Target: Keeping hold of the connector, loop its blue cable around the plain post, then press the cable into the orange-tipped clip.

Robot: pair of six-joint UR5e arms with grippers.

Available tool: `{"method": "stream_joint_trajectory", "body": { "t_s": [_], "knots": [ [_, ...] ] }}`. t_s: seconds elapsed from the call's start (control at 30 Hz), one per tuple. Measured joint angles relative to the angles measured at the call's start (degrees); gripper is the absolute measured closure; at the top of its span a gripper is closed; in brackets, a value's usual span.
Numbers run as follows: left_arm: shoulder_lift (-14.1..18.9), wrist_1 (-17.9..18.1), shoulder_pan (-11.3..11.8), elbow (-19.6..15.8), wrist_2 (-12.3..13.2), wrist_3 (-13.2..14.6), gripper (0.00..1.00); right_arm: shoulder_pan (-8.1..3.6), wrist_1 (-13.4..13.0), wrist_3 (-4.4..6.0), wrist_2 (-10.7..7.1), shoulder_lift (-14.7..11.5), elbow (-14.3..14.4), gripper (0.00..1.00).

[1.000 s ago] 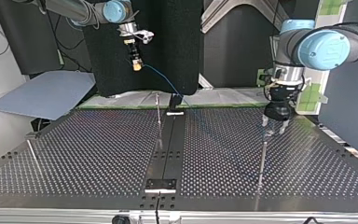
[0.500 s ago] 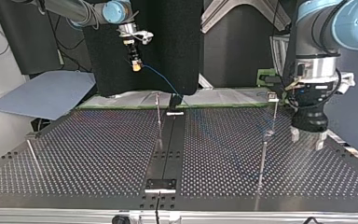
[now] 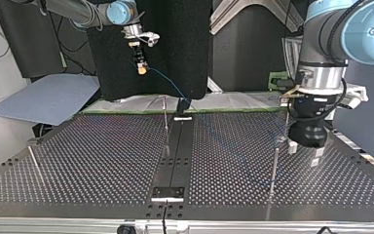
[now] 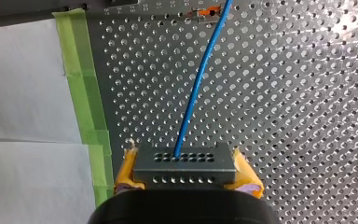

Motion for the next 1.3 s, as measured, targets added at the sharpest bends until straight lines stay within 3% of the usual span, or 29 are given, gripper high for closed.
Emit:
{"method": "stream_joint_trajectory", "body": {
  "t_s": [0.33,0.53,0.83,1.17,1.3],
  "knots": [
    [-5.33,-5.45,-5.44,5.44,-5.40,5.45,0.00,-0.03,0.33,-0.18,0.00,0.00,0.00,1.00],
    [-6.20,-8.81,-8.77,6.97,-8.79,8.83,0.00,-0.03,0.31,-0.18,0.00,-0.01,0.00,1.00],
    [-6.28,-14.05,-10.02,7.10,-13.63,14.08,0.00,0.00,0.24,-0.23,0.00,0.00,0.01,1.00],
    [-7.37,-19.46,-9.39,7.14,-12.39,19.42,0.00,0.00,0.24,-0.27,0.00,0.01,0.00,1.00],
    [-7.81,-21.94,-9.15,7.17,-11.86,20.36,0.00,0.00,0.24,-0.28,0.00,0.00,0.00,1.00]
  ]
}}
